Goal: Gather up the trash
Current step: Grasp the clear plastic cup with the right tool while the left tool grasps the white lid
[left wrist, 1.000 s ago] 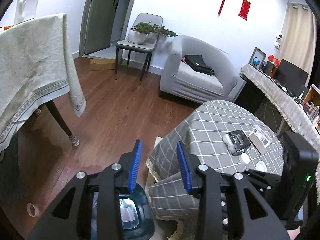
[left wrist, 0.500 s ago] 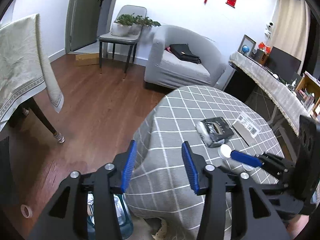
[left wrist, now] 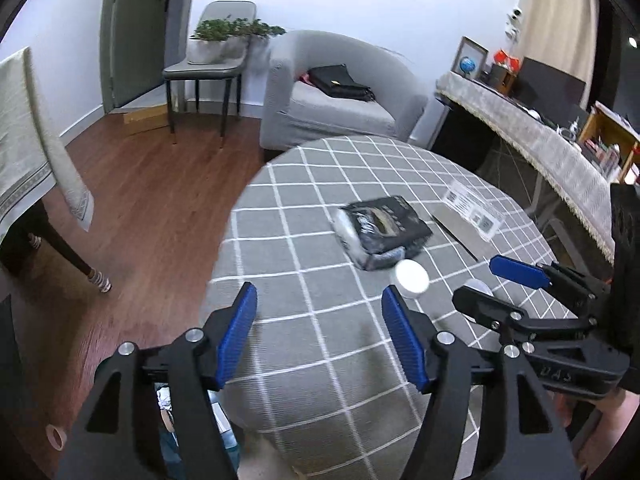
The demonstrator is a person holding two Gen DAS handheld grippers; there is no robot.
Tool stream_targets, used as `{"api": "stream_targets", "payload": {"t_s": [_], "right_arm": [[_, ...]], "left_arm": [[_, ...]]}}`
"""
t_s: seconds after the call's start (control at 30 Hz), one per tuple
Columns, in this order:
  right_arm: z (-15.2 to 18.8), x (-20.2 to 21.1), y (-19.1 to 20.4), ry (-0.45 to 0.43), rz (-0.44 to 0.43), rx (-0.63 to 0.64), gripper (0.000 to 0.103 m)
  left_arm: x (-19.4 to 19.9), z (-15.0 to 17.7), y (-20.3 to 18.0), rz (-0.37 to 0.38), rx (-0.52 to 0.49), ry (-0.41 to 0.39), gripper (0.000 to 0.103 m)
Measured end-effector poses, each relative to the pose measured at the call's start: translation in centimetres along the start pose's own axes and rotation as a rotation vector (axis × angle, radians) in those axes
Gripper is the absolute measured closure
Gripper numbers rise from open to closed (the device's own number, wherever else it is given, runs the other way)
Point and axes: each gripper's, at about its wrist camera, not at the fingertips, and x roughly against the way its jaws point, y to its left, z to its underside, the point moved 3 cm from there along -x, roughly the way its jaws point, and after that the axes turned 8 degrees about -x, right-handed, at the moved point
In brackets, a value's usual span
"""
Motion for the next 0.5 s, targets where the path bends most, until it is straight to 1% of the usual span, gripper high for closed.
{"api": "stream_targets", "payload": {"t_s": [0.13, 0.17, 0.2, 0.27, 0.37, 0.43, 0.5], "right_arm": [[0.6, -0.7, -0.9, 0.028, 0.014, 0.009, 0.034], [0.7, -0.8, -0.8, 0.033, 0.016, 0.012, 0.035], [0.9, -0.9, -1.0, 0.041, 0.022, 0.017, 0.040], [1.0, -1.1, -1.2, 0.054, 0.020, 0.016, 0.044], [1.1, -0.9, -1.5, 0.055, 0.031, 0.023, 0.050], [1.2, -0.8, -1.7, 0.059, 0.025, 0.019, 0.051], [1.2, -0.7, -2.0, 0.057, 0.037, 0.029, 0.061]], "left_arm": [[-0.8, 0.2, -1.3, 0.023, -0.025, 0.010, 0.034], [-1.0, 0.2, -1.7, 0.025, -0.035, 0.014, 0.034], [-1.2, 0.2, -2.1, 0.025, -0.041, 0.016, 0.034], [-1.5, 0.2, -2.8, 0.025, -0.057, 0.020, 0.034], [-2.0, 0.1, -3.9, 0.030, -0.077, 0.025, 0.035], [-2.3, 0.0, -4.5, 0.036, -0.087, 0.035, 0.036], [-2.5, 0.0, -5.0, 0.034, -0.093, 0.044, 0.037]]}}
